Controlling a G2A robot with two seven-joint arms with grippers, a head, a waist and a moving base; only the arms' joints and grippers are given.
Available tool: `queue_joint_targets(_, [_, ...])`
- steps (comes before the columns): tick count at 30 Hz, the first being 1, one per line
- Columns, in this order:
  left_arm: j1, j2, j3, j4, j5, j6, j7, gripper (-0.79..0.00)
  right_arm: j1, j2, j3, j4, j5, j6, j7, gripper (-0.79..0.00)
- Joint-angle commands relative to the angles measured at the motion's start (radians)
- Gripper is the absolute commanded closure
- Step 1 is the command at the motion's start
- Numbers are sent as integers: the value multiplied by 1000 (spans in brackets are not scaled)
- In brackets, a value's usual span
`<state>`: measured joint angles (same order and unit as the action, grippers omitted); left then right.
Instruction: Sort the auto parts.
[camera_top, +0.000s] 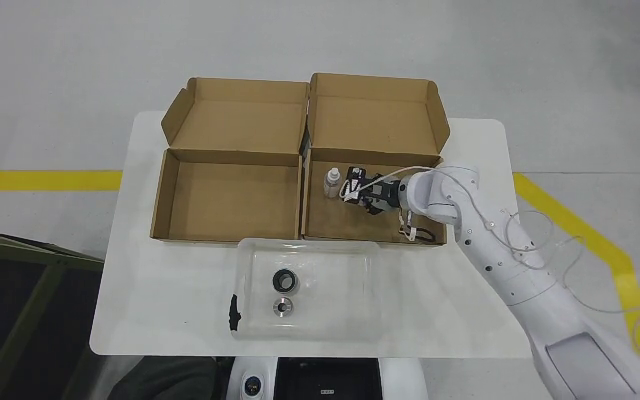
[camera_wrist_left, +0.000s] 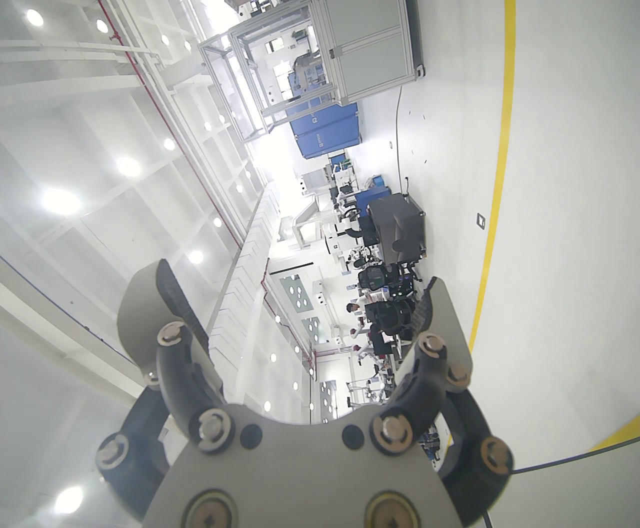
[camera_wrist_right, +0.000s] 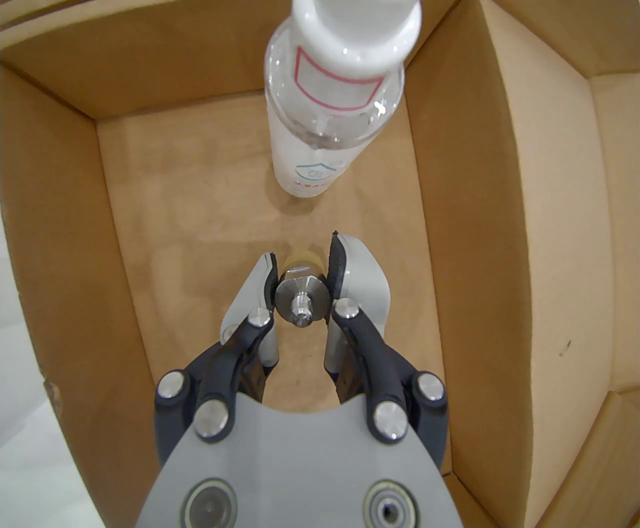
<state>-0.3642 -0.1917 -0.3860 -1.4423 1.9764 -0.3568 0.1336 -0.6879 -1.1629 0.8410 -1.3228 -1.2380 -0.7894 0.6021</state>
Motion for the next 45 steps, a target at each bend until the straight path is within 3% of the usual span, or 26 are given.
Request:
queue_joint_targets(1, [0,0,0,0,0,0,0,-785,3,-2,-4,8,0,1,-3,-3])
queue_joint_targets(4, [0,0,0,0,0,0,0,-785,7,-6,-11,18,0,3,-4,-99])
queue_joint_targets(9, [0,0,0,0,0,0,0,-785,13,-9,-14,25,3,5,-9,-323])
queue_joint_targets(11, [0,0,0,0,0,0,0,-785,12,-10,-13,25,5,5,-15,-354])
queue_joint_targets(24, [0,0,0,0,0,0,0,-785,-62,25,95,-108,29,-14,-27,-394])
queue_joint_targets(32, [0,0,0,0,0,0,0,-785,-182,62,205,-281,36,-20,-40,-406])
queue_joint_targets(36, [0,0,0,0,0,0,0,-785,-250,77,251,-381,20,-16,-71,-468])
queue_joint_targets(39, [0,0,0,0,0,0,0,-785,-310,85,278,-459,-2,5,-112,-431])
queue_joint_targets(45, [0,0,0,0,0,0,0,-785,-413,95,292,-598,-46,21,-163,-496])
